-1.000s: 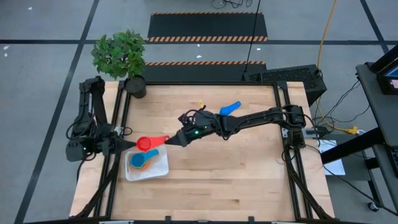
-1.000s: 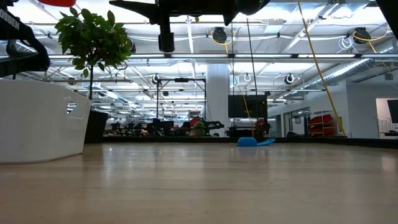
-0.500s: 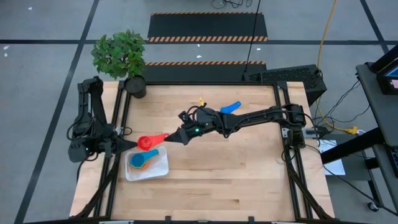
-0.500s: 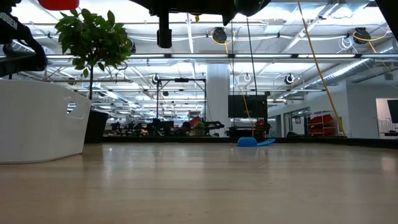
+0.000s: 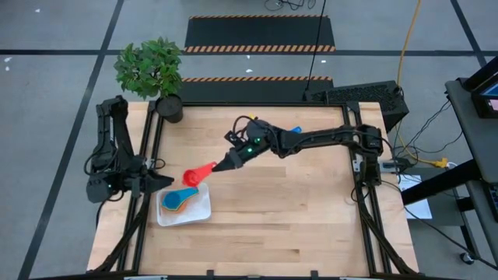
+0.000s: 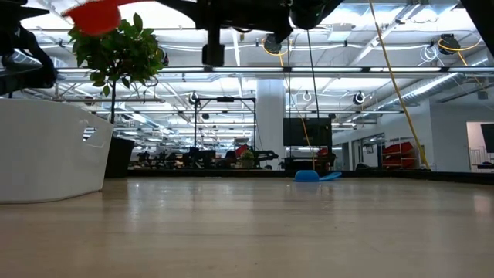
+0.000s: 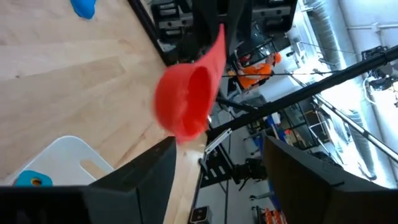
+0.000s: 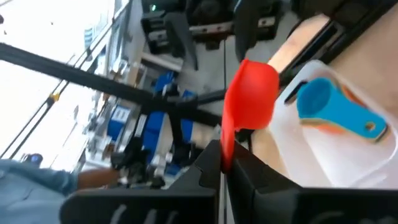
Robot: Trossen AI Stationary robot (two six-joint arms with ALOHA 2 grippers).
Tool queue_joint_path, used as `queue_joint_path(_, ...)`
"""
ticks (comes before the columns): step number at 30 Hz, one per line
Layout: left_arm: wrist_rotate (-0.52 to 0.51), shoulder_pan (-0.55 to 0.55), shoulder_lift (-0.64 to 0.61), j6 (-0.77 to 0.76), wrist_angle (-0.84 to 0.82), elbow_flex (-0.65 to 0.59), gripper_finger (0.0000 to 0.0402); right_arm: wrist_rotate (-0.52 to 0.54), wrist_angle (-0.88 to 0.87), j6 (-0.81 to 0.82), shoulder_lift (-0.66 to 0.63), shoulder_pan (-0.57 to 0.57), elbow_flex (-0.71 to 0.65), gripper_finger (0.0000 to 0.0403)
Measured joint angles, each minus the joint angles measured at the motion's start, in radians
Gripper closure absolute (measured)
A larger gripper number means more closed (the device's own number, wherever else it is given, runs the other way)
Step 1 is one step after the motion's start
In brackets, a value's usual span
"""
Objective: Nest measuring cups in basket
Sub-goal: Stack the red measuring cup on top of the light blue measuring cup in the white bin
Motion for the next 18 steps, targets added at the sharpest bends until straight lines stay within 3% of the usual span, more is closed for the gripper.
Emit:
queue_joint_path(5, 0.116, 0.008, 0.012, 0.025, 0.000, 0.000, 0.0182, -0.105, -0.115, -0.032, -0.054, -0.028, 0.000, 0.0403)
queue_joint_path(9, 0.268, 0.008, 0.048, 0.045, -0.009, 0.000, 0.0204, -0.137, -0.241, -0.098, -0.118, -0.045, 0.000, 0.0403)
queue_joint_path(18, 0.736, 0.008, 0.144, -0.065, -0.199, 0.000, 0.0211, -0.137, -0.581, -0.271, -0.228, -0.082, 0.000, 0.0403)
